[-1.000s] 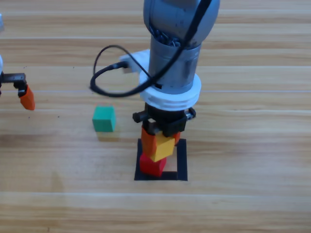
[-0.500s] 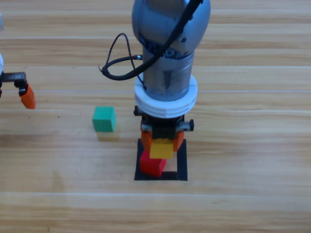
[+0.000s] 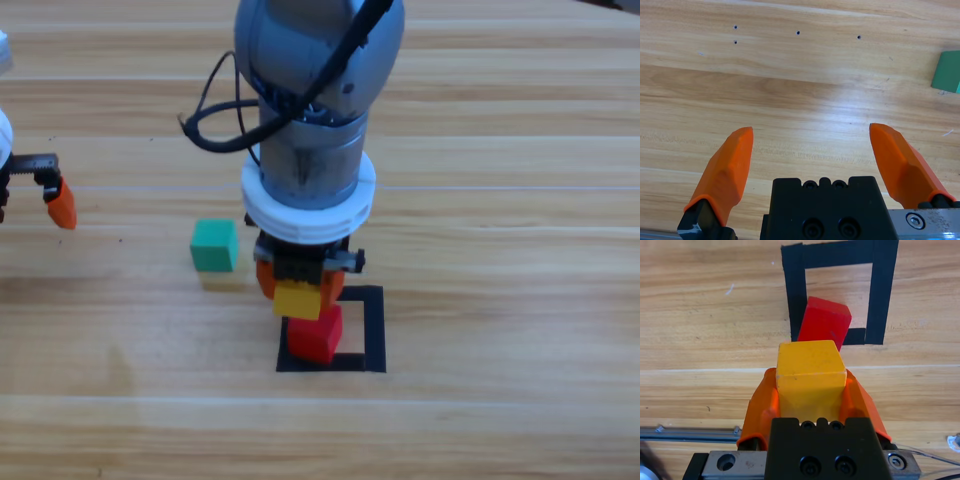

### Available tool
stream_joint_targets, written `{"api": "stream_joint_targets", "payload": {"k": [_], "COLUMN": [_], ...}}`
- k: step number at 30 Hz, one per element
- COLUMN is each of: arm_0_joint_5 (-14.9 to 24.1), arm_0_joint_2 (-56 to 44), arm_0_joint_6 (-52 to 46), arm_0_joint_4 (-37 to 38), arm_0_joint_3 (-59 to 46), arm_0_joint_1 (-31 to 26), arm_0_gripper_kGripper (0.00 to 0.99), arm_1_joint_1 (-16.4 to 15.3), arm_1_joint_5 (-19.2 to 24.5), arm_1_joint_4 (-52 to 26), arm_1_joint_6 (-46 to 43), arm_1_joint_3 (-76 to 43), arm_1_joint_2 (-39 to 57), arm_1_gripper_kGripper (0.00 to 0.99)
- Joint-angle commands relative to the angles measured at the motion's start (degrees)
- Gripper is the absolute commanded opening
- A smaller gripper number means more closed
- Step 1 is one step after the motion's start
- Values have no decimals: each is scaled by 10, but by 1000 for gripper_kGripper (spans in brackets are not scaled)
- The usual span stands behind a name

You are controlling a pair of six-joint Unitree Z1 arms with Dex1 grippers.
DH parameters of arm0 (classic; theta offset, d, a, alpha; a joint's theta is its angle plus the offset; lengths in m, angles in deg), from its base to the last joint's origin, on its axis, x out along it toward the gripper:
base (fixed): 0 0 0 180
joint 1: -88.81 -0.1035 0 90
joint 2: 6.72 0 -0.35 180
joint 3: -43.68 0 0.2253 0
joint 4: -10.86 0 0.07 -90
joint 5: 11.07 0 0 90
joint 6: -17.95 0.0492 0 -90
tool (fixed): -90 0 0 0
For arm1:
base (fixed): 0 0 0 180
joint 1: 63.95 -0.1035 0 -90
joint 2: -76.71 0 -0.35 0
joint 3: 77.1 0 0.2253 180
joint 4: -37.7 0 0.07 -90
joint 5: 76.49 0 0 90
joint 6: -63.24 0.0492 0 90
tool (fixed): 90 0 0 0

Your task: Stack the blocks in the rectangular block: red at the bottom, yellow in the middle, green on top

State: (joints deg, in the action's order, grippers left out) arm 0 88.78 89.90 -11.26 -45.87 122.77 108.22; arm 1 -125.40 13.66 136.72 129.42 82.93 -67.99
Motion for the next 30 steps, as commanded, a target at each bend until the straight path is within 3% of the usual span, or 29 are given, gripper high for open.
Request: {"api": "stream_joint_targets", "payload": {"k": [1,30], "arm_0_joint_5": [-5,-4], "arm_0_joint_2": [19,26], "arm_0_joint_6": [6,6], "arm_0_joint_4": [13,24], "arm_0_joint_3": [-17,-24], "arm_0_joint_1": [-6,-3], "arm_0_gripper_kGripper": [990,990], "arm_1_joint_1": [0,15], "arm_1_joint_5": [15,26], "arm_1_joint_4": [5,12], "arm_1_joint_6": [13,57], "arm_1_joint_3": [6,7], "arm_1_joint_2": [-49,-65], "arm_1_gripper_kGripper": [20,23]}}
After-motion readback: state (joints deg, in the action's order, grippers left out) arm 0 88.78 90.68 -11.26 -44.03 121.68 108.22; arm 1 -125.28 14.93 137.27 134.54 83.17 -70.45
